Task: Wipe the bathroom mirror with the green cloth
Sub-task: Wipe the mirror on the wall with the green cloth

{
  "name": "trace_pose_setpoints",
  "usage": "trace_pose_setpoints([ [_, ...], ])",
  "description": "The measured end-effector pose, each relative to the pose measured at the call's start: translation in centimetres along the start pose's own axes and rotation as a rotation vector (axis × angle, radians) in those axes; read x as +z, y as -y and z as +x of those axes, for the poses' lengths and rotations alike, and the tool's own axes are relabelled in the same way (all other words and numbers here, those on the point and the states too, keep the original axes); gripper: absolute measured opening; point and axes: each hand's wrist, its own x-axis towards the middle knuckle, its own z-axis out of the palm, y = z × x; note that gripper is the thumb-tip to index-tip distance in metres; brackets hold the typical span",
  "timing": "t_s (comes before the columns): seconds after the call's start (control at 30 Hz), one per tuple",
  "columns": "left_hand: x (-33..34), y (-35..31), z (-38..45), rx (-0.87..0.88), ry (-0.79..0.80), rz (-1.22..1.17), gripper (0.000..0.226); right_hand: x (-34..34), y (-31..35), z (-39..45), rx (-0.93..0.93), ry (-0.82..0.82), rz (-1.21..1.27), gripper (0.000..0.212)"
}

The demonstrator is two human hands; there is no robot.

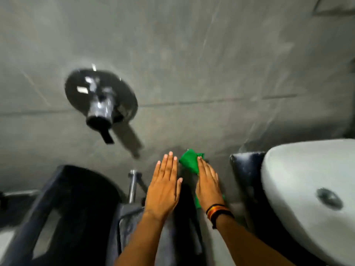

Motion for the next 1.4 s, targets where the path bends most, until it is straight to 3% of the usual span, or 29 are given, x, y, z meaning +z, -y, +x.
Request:
trace_pose_setpoints([
  [0.4, -40.7, -9.5, 20.1, 0.193, -0.575, 0.081, 0.068, -40.1, 16.8, 18.2, -0.377, -0.707, -0.036, 0.06],
  [0.57, -50.6, -12.5, 22.9, 0.226, -0.745, 0.135, 0.067, -50.7, 20.8, 20.9, -0.445, -0.937, -0.108, 0.065],
  [0.77, -54.0, -14.6, 24.5, 0.249, -0.791, 0.191, 0.068, -54.4, 20.0, 21.3, -0.457, -0.992, -0.119, 0.069],
  [1.07, -51.5, -15.6, 29.4, 0.289, -0.802, 0.235, 0.067, -52.6, 11.1, 24.1, -0.305, -0.91, -0.181, 0.076],
  [1.23, -49.9, -14.6, 33.5, 0.316, -0.796, 0.273, 0.066, -54.8, 9.1, 26.8, -0.265, -0.991, -0.152, 0.067],
  [1.33, -49.7, -14.2, 35.9, 0.349, -0.813, 0.302, 0.065, -54.1, 6.2, 27.4, -0.404, -0.963, -0.329, 0.068],
  [1.4, -49.7, -14.1, 37.5, 0.369, -0.833, 0.314, 0.065, -51.2, 2.1, 27.5, -0.532, -0.828, -0.594, 0.077],
])
